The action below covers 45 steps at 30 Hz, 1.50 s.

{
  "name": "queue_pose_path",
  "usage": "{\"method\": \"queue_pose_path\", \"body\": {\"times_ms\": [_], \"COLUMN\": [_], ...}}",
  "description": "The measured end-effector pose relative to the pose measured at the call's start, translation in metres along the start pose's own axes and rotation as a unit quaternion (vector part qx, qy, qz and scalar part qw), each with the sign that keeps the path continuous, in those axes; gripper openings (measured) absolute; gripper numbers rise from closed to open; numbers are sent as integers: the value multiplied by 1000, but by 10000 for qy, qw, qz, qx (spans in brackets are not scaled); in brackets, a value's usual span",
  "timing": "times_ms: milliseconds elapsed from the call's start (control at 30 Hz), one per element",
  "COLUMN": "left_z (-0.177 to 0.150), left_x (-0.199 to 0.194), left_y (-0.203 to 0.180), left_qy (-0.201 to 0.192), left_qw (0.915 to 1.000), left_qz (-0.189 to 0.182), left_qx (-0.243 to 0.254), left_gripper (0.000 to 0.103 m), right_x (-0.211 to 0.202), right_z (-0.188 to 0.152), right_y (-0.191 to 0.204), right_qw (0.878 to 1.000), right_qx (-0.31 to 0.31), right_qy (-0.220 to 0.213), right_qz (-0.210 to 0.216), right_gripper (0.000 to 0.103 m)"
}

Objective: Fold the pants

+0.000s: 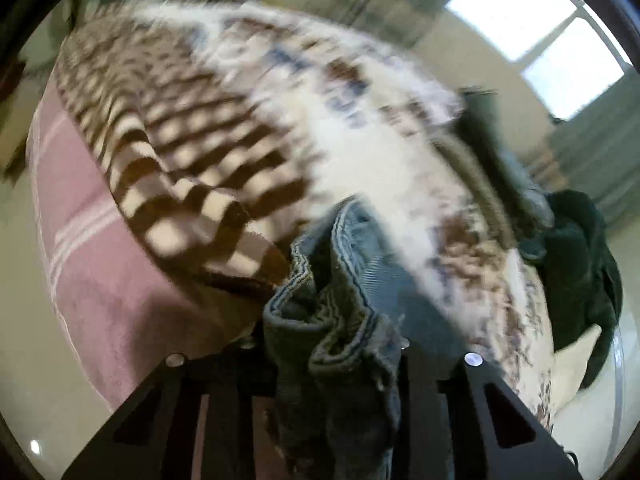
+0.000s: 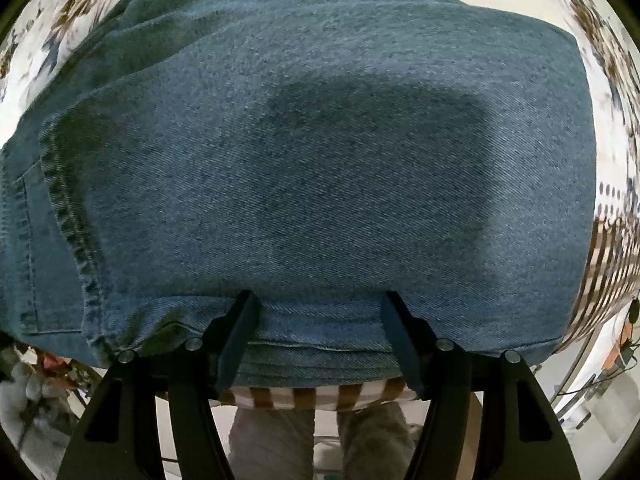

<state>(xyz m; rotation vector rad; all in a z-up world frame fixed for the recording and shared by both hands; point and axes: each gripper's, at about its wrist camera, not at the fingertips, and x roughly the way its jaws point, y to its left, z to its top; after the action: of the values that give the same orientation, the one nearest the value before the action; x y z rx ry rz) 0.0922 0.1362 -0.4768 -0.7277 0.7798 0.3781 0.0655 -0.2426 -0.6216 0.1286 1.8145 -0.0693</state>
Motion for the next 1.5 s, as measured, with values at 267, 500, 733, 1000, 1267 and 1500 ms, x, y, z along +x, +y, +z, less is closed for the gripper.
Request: {"method": "queue_pose_path", "body": {"times_ms": [267, 500, 733, 1000, 1267, 1500], "left_z": [0, -17, -19, -29, -43, -55], "left_x": [-70, -92, -97, -103, -112, -121], "left_y": [-54, -68, -73, -75, -109, -180], "left_qy": [-372, -436, -580, -537, -434, -151], "left_qw": [9983, 9977, 9953, 9952, 9952, 9887], "left_qz": [-40, 346, 621, 657, 255, -866], "left_qx": [440, 390, 457, 478, 839, 1211], "left_gripper": [24, 24, 23, 22, 19, 17], "right_x": [-23, -51, -51, -49, -54, -81], "right_z": [-12, -29, -39, -50, -39, -45], "right_y": [-29, -86, -140, -159, -127, -147], "right_qw": [9982, 9954, 9948, 9950, 9937, 9896], "right_qx": [-228, -148, 110, 61, -74, 200], "right_qy": [-478, -800, -817, -748, -851, -1183], "right_qz": [293, 513, 591, 662, 720, 796], "right_gripper": [67, 67, 67, 67, 67, 67]}}
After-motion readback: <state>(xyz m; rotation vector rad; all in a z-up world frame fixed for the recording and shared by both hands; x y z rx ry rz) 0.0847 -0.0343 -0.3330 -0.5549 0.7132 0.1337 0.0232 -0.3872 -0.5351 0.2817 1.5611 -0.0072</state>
